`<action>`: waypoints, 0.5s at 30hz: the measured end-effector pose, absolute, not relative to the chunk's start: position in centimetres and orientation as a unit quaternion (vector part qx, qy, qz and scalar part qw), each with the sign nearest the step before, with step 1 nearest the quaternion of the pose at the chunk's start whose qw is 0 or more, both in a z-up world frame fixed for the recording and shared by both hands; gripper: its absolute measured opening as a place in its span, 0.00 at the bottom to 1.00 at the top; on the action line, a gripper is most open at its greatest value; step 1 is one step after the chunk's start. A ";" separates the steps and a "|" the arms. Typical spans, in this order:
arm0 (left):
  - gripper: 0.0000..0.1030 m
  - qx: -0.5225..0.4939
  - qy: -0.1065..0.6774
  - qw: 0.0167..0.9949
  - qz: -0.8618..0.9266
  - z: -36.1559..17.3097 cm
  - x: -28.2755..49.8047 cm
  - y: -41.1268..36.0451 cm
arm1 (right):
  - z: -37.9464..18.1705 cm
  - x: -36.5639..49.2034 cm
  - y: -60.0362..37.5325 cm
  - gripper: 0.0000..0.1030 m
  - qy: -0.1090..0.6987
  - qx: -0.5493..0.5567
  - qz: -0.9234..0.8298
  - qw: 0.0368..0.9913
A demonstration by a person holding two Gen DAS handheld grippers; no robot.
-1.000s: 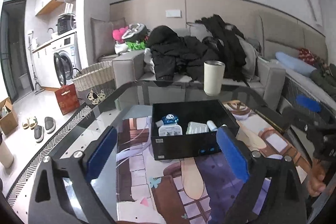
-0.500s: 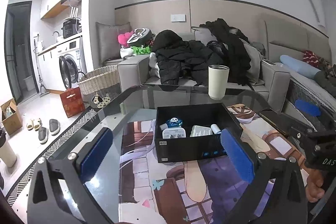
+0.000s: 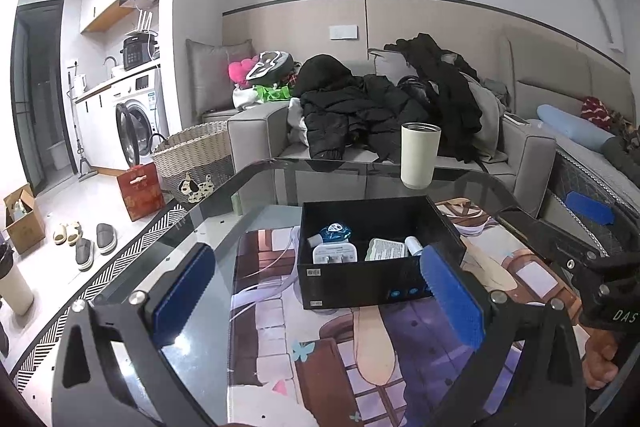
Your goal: Organize rigid objects
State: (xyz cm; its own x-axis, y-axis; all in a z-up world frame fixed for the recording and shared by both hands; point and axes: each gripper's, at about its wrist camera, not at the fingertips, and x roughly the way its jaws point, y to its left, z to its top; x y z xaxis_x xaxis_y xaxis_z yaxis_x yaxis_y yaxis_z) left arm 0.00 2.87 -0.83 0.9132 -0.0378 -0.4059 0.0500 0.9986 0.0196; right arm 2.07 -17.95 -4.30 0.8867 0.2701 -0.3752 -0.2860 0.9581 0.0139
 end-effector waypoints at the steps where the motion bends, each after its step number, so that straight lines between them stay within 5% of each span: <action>1: 1.00 0.016 0.209 0.978 -0.023 -0.9 0.1 2.9 | -4.3 2.1 -18.0 0.97 0.191 -0.020 0.143 0.971; 15: 1.00 0.016 0.212 0.977 -0.025 -0.9 0.5 2.8 | -4.4 2.1 -18.0 0.97 0.195 -0.024 0.141 0.970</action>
